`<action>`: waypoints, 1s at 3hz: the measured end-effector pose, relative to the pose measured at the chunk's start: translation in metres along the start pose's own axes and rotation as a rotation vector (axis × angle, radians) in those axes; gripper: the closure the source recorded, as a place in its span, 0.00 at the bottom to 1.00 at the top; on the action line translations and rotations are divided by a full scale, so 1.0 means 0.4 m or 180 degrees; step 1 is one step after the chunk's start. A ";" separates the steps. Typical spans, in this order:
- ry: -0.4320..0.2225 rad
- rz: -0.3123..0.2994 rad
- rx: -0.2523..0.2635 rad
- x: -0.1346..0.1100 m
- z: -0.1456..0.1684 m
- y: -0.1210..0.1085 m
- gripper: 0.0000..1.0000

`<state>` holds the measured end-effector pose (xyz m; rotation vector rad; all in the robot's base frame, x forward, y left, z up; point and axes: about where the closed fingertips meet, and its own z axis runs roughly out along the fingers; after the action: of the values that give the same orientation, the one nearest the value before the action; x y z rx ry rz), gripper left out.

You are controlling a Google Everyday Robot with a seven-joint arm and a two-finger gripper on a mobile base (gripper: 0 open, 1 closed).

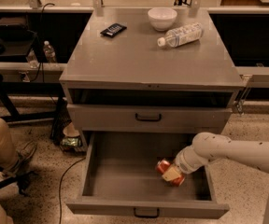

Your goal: Place coke can into middle drawer

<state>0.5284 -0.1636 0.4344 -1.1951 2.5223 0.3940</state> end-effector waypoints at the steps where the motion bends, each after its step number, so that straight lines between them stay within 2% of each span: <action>1: -0.0010 0.0036 -0.0022 -0.001 0.017 -0.004 0.00; 2: -0.0011 0.0040 -0.0024 -0.001 0.018 -0.005 0.00; 3: -0.0073 0.0136 0.0130 0.050 -0.083 -0.016 0.00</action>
Offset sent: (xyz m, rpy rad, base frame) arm -0.0069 -0.0393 0.0287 -0.0111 -0.0388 -0.0827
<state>0.5159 -0.1940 0.4560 -1.1168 2.5275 0.3626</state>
